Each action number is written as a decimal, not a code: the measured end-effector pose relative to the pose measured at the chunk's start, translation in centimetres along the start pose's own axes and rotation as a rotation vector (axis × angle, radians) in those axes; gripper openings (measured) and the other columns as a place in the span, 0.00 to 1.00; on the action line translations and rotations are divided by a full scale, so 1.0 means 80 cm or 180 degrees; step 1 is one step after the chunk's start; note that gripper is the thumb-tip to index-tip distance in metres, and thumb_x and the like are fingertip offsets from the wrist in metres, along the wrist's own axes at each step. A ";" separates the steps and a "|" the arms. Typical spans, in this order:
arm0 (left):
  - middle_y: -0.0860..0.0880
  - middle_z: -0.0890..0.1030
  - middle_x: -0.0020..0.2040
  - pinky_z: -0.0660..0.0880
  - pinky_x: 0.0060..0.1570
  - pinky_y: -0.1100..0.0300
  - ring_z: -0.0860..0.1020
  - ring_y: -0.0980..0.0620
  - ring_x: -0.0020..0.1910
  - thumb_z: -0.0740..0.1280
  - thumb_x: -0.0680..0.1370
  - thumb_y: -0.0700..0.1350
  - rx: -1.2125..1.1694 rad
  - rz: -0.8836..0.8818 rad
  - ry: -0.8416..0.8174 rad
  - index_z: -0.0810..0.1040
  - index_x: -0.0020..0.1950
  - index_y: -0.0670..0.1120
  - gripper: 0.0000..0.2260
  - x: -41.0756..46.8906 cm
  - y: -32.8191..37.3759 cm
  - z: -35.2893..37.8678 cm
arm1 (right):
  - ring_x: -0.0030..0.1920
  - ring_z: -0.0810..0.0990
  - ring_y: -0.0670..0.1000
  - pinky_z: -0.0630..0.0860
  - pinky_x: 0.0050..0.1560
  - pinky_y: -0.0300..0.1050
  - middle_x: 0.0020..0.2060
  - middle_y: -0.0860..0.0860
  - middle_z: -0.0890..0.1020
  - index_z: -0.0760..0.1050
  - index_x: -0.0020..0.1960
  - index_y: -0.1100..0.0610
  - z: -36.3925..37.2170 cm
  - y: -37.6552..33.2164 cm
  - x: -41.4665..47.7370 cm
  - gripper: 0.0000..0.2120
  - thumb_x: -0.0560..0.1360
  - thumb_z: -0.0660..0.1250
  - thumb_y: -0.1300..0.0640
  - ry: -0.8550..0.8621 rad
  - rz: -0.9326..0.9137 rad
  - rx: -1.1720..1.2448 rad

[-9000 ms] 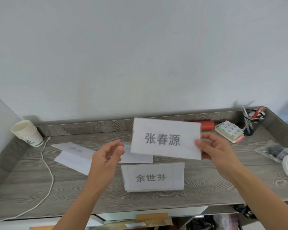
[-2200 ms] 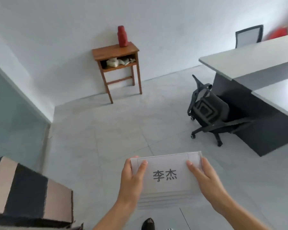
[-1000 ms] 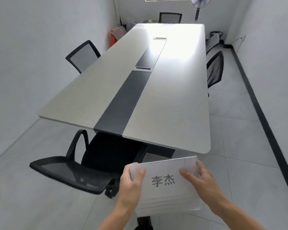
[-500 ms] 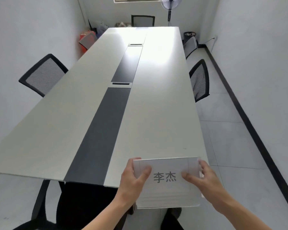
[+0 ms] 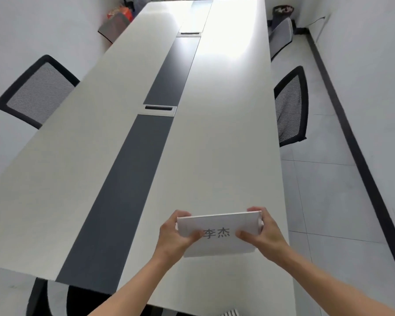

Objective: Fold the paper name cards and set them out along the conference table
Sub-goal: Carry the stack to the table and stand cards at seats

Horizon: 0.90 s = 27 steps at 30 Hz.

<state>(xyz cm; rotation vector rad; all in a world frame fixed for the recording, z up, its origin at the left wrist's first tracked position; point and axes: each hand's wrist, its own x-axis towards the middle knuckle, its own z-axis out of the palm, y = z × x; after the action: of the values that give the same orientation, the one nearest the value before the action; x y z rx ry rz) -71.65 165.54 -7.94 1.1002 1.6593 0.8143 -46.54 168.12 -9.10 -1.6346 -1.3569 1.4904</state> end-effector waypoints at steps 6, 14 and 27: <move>0.47 0.81 0.47 0.80 0.38 0.51 0.81 0.42 0.43 0.79 0.61 0.52 0.0179 -0.0045 -0.0222 0.77 0.51 0.55 0.21 0.048 -0.014 0.004 | 0.31 0.78 0.40 0.77 0.34 0.37 0.40 0.51 0.80 0.69 0.56 0.49 0.006 0.023 0.029 0.27 0.64 0.80 0.58 0.0186 0.0157 -0.0140; 0.58 0.78 0.60 0.76 0.56 0.56 0.76 0.55 0.56 0.76 0.67 0.54 0.0832 0.0240 -0.0754 0.75 0.59 0.56 0.22 0.091 -0.034 -0.021 | 0.48 0.79 0.46 0.76 0.48 0.40 0.54 0.39 0.78 0.71 0.62 0.43 0.012 0.022 0.031 0.32 0.61 0.78 0.42 0.0324 0.0172 -0.1010; 0.50 0.82 0.46 0.80 0.41 0.57 0.82 0.53 0.45 0.66 0.75 0.54 -0.0432 0.0752 -0.0972 0.74 0.52 0.44 0.15 0.115 0.086 -0.084 | 0.49 0.84 0.43 0.78 0.48 0.39 0.47 0.43 0.86 0.81 0.52 0.52 -0.027 -0.143 0.025 0.18 0.63 0.79 0.53 -0.0051 -0.0249 -0.0488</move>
<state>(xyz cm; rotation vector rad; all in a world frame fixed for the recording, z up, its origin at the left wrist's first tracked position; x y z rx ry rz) -77.27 176.49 -2.85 1.2701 1.2194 0.8473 -48.36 174.43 0.76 -1.6444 -1.5592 1.3871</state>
